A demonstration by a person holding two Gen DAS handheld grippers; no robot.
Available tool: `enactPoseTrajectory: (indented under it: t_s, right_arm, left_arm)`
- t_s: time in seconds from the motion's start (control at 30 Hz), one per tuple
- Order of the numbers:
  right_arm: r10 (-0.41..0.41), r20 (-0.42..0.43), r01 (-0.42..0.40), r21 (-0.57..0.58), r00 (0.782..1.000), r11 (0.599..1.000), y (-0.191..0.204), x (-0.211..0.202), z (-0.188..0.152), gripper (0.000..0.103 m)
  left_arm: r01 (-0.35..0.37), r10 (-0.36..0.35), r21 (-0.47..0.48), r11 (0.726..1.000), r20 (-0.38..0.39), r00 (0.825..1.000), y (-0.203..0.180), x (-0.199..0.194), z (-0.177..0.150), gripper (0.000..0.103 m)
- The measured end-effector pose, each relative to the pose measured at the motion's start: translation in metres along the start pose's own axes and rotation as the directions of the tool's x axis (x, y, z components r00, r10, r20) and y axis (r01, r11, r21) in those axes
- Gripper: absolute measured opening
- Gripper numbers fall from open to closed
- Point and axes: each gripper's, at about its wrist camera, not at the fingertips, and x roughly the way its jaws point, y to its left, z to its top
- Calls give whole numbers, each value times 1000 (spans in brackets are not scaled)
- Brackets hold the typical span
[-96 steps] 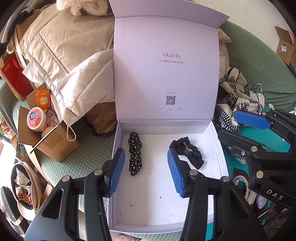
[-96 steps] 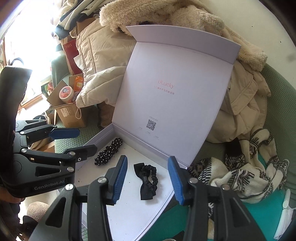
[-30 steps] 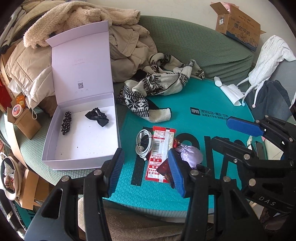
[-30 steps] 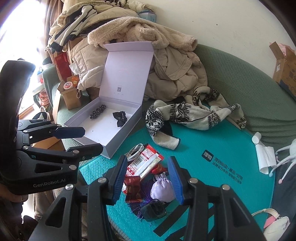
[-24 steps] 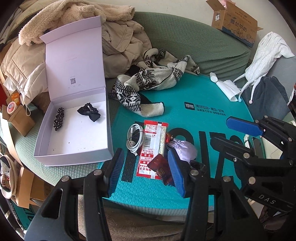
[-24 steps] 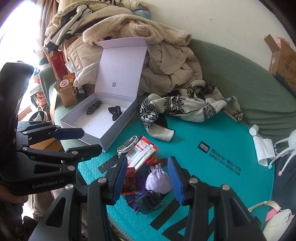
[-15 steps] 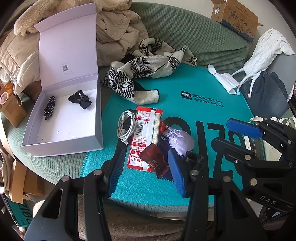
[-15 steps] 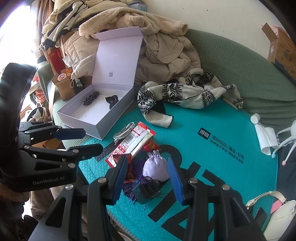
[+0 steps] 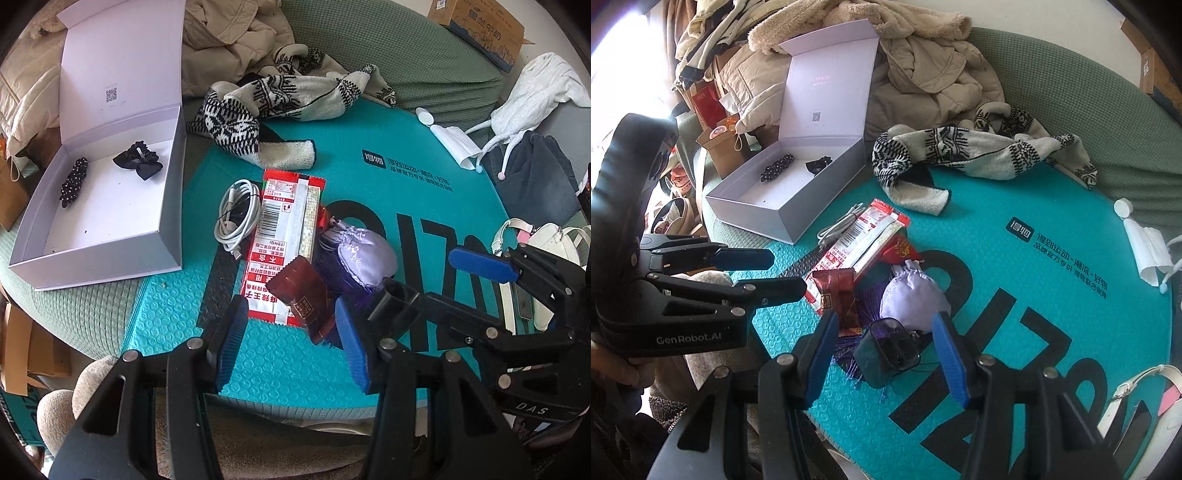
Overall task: Organize objects
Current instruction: 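Grasp the dark red candy wrapper with left tool while right tool grasps the dark cup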
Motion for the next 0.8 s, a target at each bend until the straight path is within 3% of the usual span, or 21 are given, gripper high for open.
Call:
enactPoseTrajectory:
  t_s: [0.47,0.8]
  right_arm:
    - [57,-77,-51,76,995,996,-25,38,-22,57]
    - [150,-81,-139,123,985,983,-32,51,-30,55]
  left_arm:
    - [52,-52,-7,999,-51,997,-1,44,-7,47]
    - [62,-64,-27,998,-78,995,0,67,-3,47]
